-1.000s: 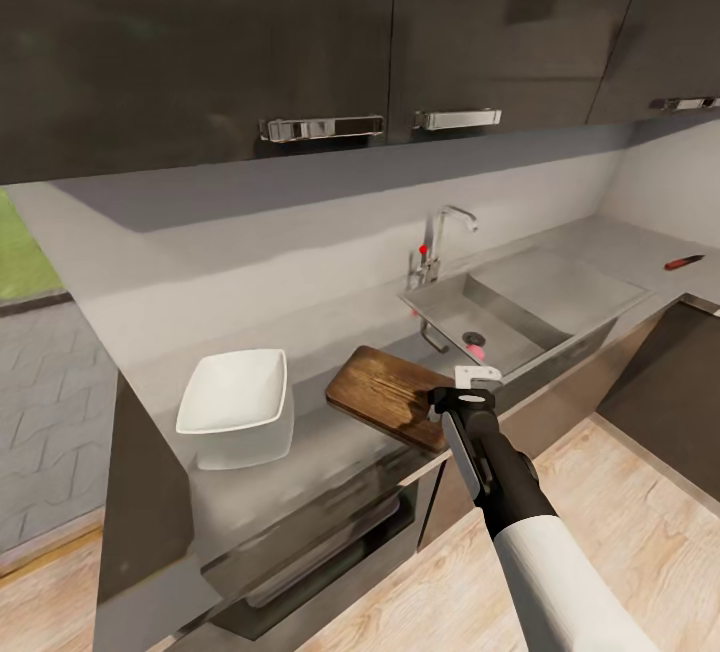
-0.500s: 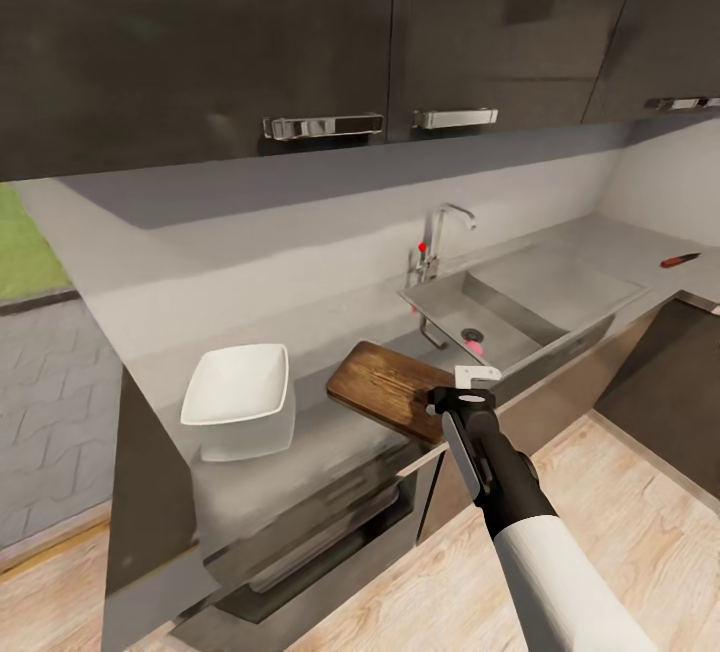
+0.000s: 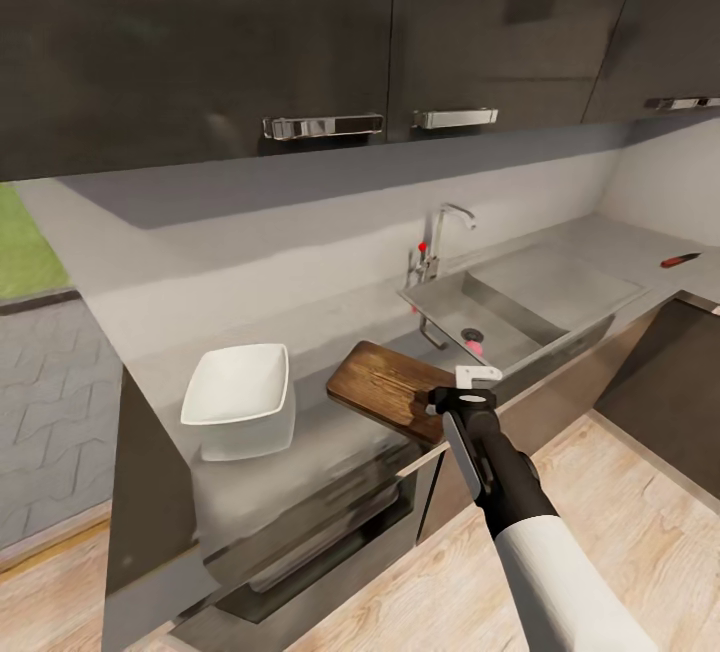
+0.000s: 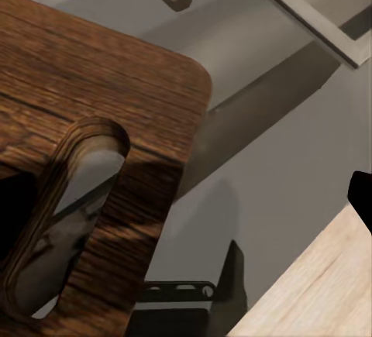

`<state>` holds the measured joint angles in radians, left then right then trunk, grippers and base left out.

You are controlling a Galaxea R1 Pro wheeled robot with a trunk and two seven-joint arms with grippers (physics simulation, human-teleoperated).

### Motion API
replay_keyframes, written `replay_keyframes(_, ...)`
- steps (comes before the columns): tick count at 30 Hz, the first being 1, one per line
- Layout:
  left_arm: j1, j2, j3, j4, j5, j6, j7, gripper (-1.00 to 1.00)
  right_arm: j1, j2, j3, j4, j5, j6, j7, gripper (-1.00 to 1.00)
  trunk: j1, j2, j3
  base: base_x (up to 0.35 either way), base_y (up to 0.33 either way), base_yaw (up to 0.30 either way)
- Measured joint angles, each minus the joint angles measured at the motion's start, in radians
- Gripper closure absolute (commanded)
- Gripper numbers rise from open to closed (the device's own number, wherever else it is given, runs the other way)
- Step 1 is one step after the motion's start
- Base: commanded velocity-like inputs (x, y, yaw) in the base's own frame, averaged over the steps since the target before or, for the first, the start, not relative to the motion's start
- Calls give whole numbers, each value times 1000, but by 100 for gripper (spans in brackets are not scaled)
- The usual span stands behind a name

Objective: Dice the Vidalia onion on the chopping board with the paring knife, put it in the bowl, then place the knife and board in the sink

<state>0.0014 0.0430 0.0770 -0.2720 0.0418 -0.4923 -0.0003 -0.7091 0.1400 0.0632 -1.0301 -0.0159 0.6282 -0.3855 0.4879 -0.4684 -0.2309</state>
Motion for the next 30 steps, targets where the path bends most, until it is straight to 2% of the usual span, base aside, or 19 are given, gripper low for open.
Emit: replay_keyframes(30, 0, 0, 0, 0, 0, 0, 0, -100, 0, -3, -3, 10, 2, 0, 1, -100, 0, 0, 0, 0, 0, 0)
